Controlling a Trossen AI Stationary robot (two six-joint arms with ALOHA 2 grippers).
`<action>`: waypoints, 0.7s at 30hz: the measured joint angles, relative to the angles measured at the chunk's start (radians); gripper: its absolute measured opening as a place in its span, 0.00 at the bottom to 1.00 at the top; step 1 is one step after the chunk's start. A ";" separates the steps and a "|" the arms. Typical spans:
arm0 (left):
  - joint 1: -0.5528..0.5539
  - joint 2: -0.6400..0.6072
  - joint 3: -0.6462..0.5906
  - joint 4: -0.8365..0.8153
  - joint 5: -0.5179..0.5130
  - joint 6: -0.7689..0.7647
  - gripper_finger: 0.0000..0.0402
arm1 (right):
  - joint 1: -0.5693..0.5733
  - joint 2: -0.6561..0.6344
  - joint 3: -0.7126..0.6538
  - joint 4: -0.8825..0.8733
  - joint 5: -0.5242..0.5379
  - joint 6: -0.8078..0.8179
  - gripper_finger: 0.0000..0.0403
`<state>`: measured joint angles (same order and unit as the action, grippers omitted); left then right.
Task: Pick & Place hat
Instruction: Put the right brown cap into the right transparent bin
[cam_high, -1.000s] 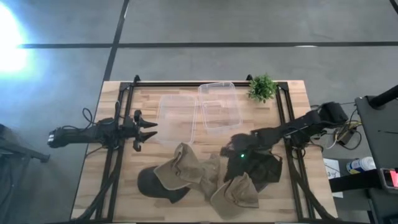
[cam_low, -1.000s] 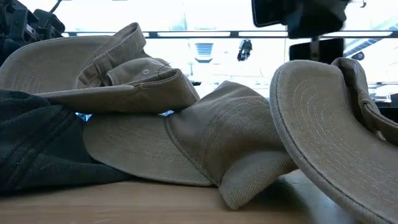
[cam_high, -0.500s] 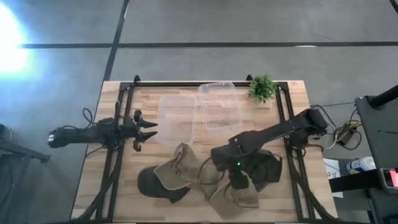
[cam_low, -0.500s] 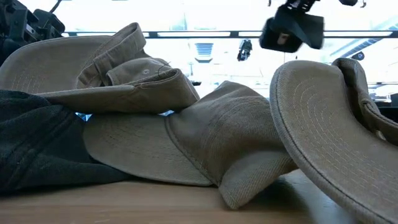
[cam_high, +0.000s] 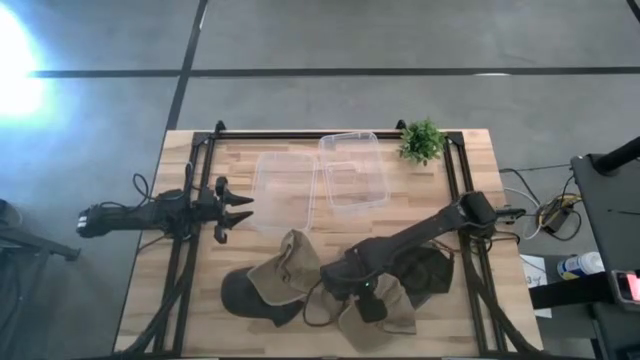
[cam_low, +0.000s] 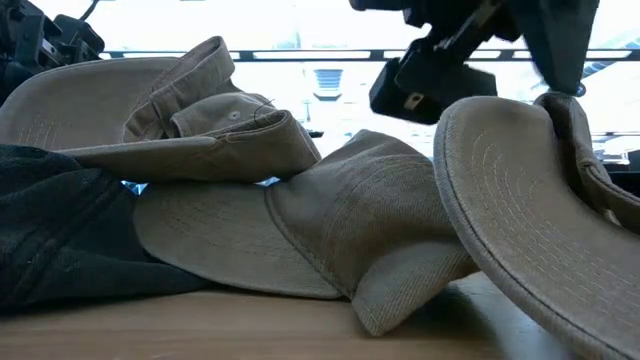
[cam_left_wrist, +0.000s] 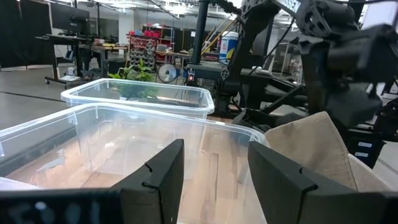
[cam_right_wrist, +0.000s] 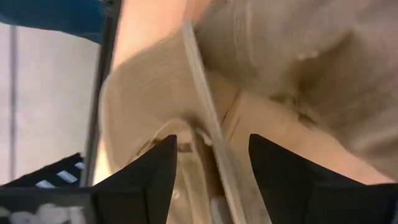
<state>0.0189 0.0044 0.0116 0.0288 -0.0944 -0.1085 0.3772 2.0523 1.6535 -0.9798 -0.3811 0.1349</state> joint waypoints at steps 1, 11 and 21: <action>0.000 0.000 0.000 0.000 0.000 0.000 0.43 | 0.004 0.006 0.001 0.000 0.010 0.000 0.46; 0.000 0.000 0.000 0.000 0.000 0.000 0.43 | 0.002 0.001 -0.048 0.043 0.016 0.011 0.12; 0.000 0.000 0.000 0.000 0.000 0.000 0.43 | -0.020 -0.228 -0.039 -0.059 0.146 0.145 0.03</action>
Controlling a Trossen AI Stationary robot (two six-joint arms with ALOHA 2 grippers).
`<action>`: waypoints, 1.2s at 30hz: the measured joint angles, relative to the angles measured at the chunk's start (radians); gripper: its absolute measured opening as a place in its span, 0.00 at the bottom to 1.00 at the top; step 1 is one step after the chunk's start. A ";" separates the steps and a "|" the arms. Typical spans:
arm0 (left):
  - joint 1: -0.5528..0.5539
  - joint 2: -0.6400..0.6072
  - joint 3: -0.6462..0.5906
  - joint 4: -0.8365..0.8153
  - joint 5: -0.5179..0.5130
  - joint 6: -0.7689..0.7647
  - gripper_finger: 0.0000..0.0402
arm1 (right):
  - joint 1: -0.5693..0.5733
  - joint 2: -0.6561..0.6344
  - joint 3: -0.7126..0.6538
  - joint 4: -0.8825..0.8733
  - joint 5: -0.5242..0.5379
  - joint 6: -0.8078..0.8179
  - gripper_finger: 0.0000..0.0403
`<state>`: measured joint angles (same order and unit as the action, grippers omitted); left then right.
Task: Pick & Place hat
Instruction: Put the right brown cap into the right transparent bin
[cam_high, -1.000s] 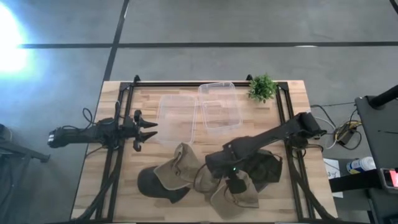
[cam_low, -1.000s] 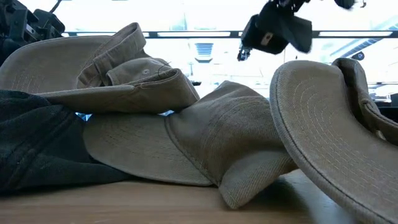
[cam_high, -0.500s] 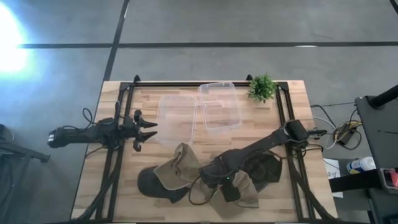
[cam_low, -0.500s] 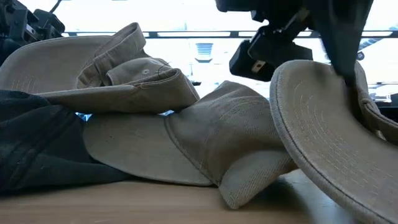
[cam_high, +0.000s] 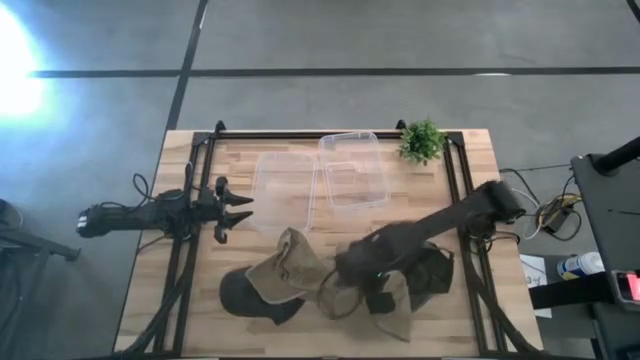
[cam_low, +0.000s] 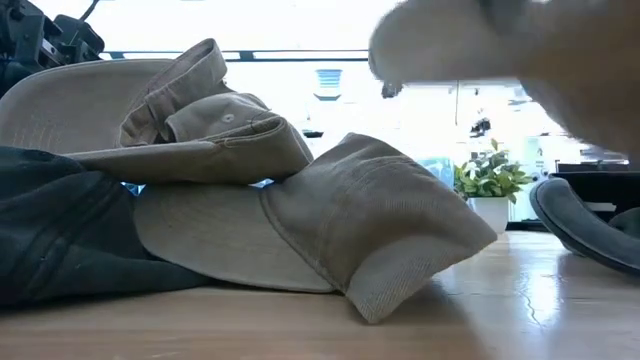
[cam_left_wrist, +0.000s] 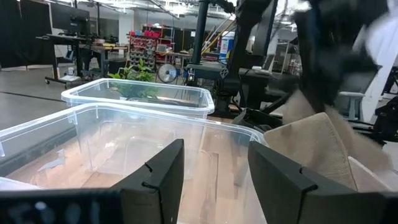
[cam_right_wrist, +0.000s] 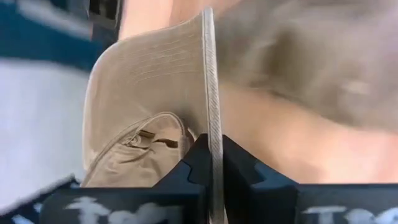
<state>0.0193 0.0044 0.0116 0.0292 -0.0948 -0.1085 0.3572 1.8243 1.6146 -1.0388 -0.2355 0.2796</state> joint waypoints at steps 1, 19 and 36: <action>0.000 0.000 0.000 0.000 0.000 0.000 0.43 | -0.010 -0.046 0.000 -0.021 0.038 0.042 0.03; -0.001 0.000 0.000 0.000 0.000 0.000 0.43 | -0.240 -0.371 -0.023 -0.103 1.402 0.797 0.03; 0.000 0.000 0.000 0.000 0.000 0.000 0.43 | -0.495 0.053 -0.021 -0.098 0.944 0.892 0.10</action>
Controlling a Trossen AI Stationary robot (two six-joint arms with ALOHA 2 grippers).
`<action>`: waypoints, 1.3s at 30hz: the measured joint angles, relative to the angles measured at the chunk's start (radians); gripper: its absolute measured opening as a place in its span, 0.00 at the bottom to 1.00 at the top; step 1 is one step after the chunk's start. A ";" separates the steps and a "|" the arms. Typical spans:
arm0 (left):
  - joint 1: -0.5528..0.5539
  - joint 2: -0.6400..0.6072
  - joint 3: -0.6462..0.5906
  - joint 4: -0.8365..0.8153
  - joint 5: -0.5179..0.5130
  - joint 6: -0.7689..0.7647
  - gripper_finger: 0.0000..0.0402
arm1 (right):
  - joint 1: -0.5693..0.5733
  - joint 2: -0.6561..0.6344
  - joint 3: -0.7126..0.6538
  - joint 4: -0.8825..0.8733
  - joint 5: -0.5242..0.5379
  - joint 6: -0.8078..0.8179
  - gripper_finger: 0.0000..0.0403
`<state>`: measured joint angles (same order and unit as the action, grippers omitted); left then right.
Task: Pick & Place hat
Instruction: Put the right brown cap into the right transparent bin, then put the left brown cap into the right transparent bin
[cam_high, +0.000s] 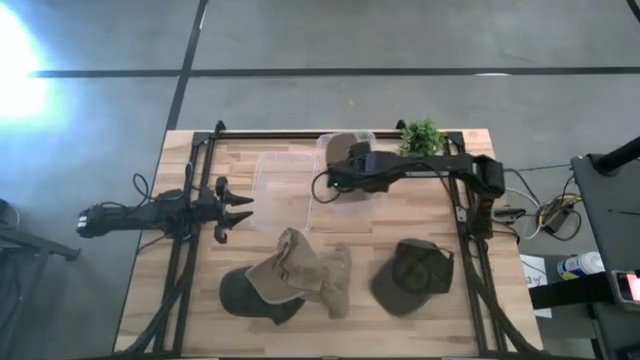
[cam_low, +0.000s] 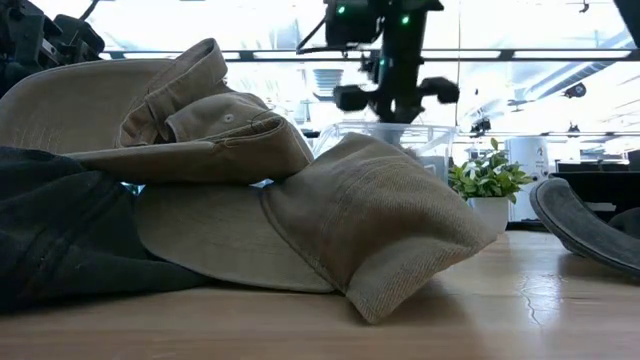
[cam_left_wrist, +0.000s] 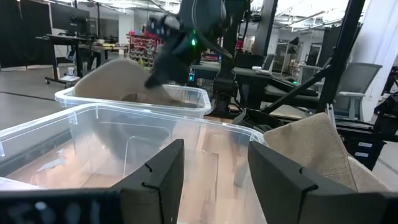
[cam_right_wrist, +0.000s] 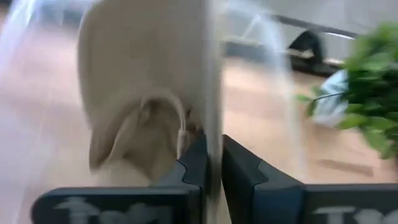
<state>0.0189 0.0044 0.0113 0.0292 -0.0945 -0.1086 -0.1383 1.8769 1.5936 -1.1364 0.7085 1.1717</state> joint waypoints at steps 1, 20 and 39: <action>0.000 0.000 0.000 0.000 0.000 0.000 0.43 | 0.001 0.011 0.000 0.011 -0.017 -0.050 0.11; 0.000 0.000 -0.001 0.052 -0.014 -0.036 0.43 | 0.063 -0.178 0.016 0.042 -0.071 -0.368 0.42; -0.001 0.000 -0.001 0.427 -0.175 -0.895 0.43 | 0.114 -0.273 0.015 0.072 -0.082 -0.367 0.48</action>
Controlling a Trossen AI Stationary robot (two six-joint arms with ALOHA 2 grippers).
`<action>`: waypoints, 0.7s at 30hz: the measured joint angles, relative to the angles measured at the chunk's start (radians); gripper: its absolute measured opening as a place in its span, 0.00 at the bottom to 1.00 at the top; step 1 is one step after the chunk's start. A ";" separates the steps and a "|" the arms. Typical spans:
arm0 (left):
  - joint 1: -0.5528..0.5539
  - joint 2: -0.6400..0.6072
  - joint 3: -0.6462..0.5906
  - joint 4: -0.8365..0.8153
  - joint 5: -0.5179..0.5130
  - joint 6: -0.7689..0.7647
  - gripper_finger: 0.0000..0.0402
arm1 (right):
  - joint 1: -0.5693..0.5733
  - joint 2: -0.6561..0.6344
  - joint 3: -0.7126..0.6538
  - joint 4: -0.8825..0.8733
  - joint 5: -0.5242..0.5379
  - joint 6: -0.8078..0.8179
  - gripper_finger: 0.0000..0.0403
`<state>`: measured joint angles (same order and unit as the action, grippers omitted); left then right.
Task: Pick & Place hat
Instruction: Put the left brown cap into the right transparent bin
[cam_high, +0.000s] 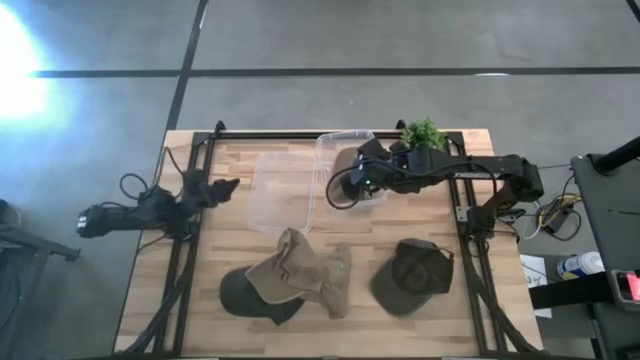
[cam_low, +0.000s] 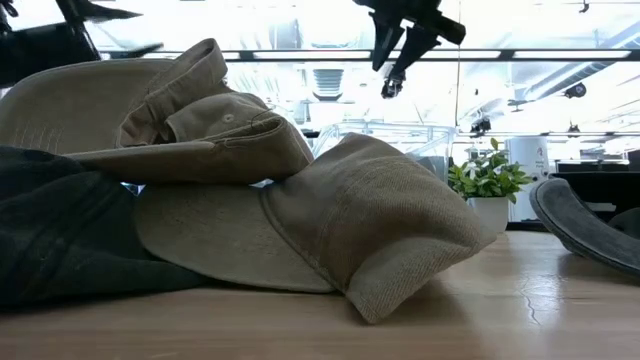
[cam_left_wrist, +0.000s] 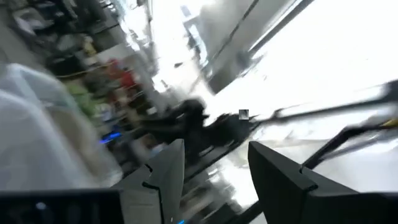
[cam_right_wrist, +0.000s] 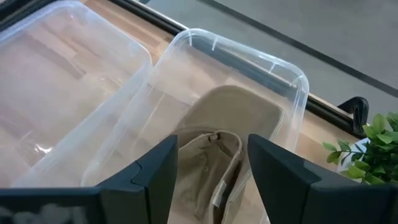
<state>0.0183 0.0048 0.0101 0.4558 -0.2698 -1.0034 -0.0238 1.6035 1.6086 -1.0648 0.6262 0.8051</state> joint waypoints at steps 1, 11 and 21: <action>0.000 0.001 0.000 0.036 0.015 -0.013 0.43 | 0.000 0.002 -0.001 0.000 -0.005 0.000 0.48; -0.064 0.166 0.243 -0.603 0.312 -0.046 0.38 | 0.000 0.019 -0.001 -0.001 -0.087 -0.012 0.47; -0.343 0.542 0.405 -0.889 0.330 0.112 0.31 | 0.005 0.020 -0.002 -0.031 -0.086 0.003 0.46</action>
<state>-0.3243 0.5463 0.4151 -0.4334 0.0603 -0.8915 -0.0189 1.6238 1.6070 -1.0959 0.5399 0.8082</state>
